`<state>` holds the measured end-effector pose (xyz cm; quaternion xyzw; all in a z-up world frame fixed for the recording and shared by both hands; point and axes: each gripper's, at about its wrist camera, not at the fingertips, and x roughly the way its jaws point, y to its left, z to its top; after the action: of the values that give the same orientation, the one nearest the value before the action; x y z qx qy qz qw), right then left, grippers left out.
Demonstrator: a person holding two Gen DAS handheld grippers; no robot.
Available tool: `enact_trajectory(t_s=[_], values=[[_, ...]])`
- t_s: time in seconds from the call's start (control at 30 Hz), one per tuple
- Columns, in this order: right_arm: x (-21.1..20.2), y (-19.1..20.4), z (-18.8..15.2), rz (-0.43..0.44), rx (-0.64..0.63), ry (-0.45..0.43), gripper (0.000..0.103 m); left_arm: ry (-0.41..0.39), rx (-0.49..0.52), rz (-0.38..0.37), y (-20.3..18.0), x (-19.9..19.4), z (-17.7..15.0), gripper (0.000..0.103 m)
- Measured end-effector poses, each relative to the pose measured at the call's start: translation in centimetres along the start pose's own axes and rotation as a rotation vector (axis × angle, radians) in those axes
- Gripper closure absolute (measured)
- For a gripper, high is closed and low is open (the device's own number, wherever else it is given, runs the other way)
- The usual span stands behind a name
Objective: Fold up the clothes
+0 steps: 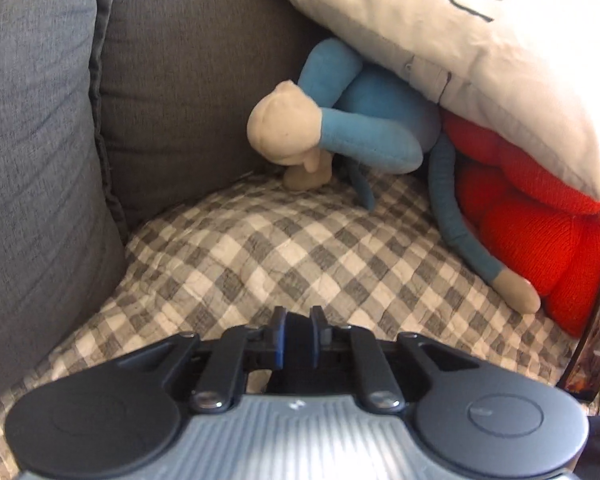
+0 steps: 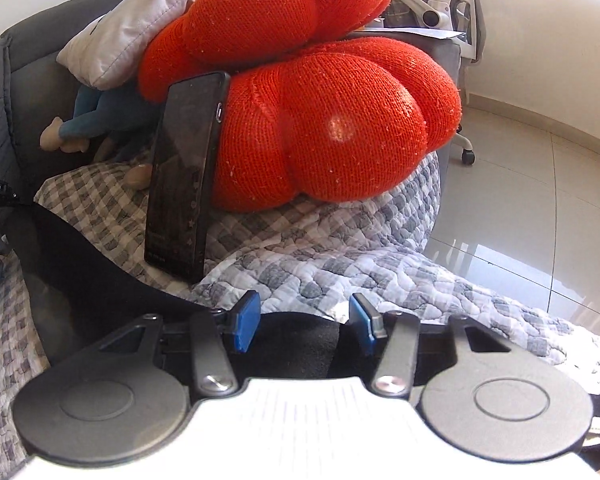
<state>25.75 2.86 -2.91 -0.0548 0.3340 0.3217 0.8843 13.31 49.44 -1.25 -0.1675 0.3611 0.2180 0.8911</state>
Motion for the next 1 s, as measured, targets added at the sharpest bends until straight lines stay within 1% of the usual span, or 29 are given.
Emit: enact_trajectory(t_s=[0.03,0.07,0.1,0.17,0.3,0.33,0.37,0.4,0.43,0.47,0.53,0.63,0.7,0.77,0.8,0.87,0.9,0.93,0.97,1.0], values=[[-0.1,-0.1,0.1,0.001,-0.005,0.001,0.05,0.011,0.007,0.004,-0.1,0.2,-0.1,0.075],[-0.1,-0.1,0.1,0.003,-0.013,0.003,0.05,0.022,0.013,0.007,-0.1,0.4,-0.1,0.071],[0.0,-0.1,0.2,0.006,-0.024,0.008,0.05,0.034,0.013,0.003,-0.1,0.7,-0.1,0.07],[0.1,0.0,0.2,0.015,-0.048,0.018,0.05,0.061,0.006,-0.006,0.0,1.4,0.1,0.07],[0.5,1.1,0.0,0.062,-0.125,0.047,0.05,0.091,0.006,-0.02,0.1,2.8,0.1,0.07],[0.6,1.4,-0.1,0.056,-0.15,0.053,0.049,0.1,0.008,-0.021,0.1,3.2,0.0,0.07],[0.7,1.7,-0.2,0.047,-0.178,0.059,0.053,0.109,0.013,-0.021,0.0,3.5,-0.1,0.07],[0.7,2.0,-0.3,0.038,-0.197,0.058,0.058,0.115,0.022,-0.024,-0.1,3.8,-0.2,0.08],[0.7,2.1,-0.5,0.036,-0.209,0.057,0.073,0.113,0.039,-0.037,-0.3,3.7,-0.4,0.097],[0.5,2.4,-0.7,0.044,-0.22,0.053,0.088,0.104,0.056,-0.043,-0.6,3.5,-0.6,0.098],[0.0,3.0,-1.1,0.032,-0.253,0.032,0.097,0.056,0.085,-0.036,-1.0,2.6,-0.9,0.098],[-1.1,4.1,-2.1,-0.028,-0.304,-0.051,0.099,-0.037,0.072,-0.046,-0.7,1.0,-1.1,0.098],[-2.0,4.3,-2.6,-0.072,-0.301,-0.131,0.099,-0.103,0.045,-0.054,-0.2,0.0,-1.2,0.098],[-2.5,4.2,-2.8,-0.107,-0.29,-0.19,0.099,-0.142,0.024,-0.044,0.2,-0.6,-1.3,0.098],[-2.3,4.1,-2.8,-0.111,-0.285,-0.189,0.099,-0.138,0.024,-0.039,0.1,-0.5,-1.2,0.098],[-1.7,4.1,-2.6,-0.116,-0.278,-0.162,0.098,-0.101,0.041,-0.018,-0.2,0.1,-1.0,0.097],[-1.3,4.1,-2.5,-0.124,-0.273,-0.146,0.098,-0.082,0.051,-0.005,-0.5,0.4,-0.8,0.091],[-1.2,4.1,-2.4,-0.133,-0.266,-0.143,0.092,-0.076,0.062,0.016,-0.8,0.5,-0.8,0.086],[-1.2,4.2,-2.3,-0.143,-0.26,-0.143,0.084,-0.089,0.073,0.044,-1.1,0.4,-0.8,0.087],[-1.3,4.3,-2.3,-0.154,-0.252,-0.149,0.079,-0.101,0.085,0.065,-1.4,0.2,-0.8,0.083]])
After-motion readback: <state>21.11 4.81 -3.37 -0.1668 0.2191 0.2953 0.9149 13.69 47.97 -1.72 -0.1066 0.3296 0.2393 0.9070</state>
